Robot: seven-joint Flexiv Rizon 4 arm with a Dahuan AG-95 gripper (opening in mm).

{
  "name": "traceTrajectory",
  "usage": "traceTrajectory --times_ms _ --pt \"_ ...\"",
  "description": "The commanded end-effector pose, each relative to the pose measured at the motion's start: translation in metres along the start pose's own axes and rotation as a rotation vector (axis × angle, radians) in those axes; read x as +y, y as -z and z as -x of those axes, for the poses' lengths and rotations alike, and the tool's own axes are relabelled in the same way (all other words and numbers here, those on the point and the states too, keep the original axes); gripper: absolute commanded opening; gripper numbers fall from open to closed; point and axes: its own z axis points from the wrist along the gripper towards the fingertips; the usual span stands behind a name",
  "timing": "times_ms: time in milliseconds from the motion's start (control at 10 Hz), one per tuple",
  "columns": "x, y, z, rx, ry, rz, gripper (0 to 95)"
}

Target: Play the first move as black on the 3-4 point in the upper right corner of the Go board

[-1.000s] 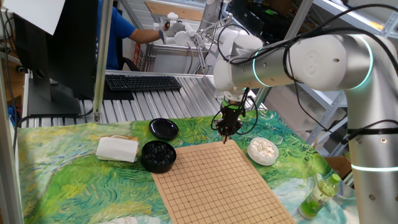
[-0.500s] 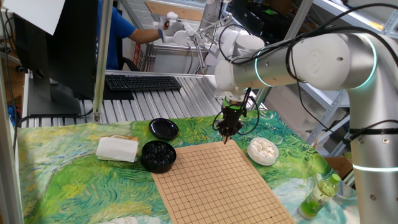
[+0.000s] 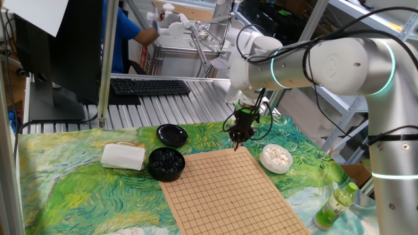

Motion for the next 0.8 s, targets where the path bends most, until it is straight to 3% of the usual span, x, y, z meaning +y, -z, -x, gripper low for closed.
traceTrajectory --times_ms 100,800 --pt "0.0005 -0.0001 0.0001 0.008 -0.02 0.011 0.0" --pt "0.0005 -0.0001 0.0001 0.012 -0.04 0.029 0.0"
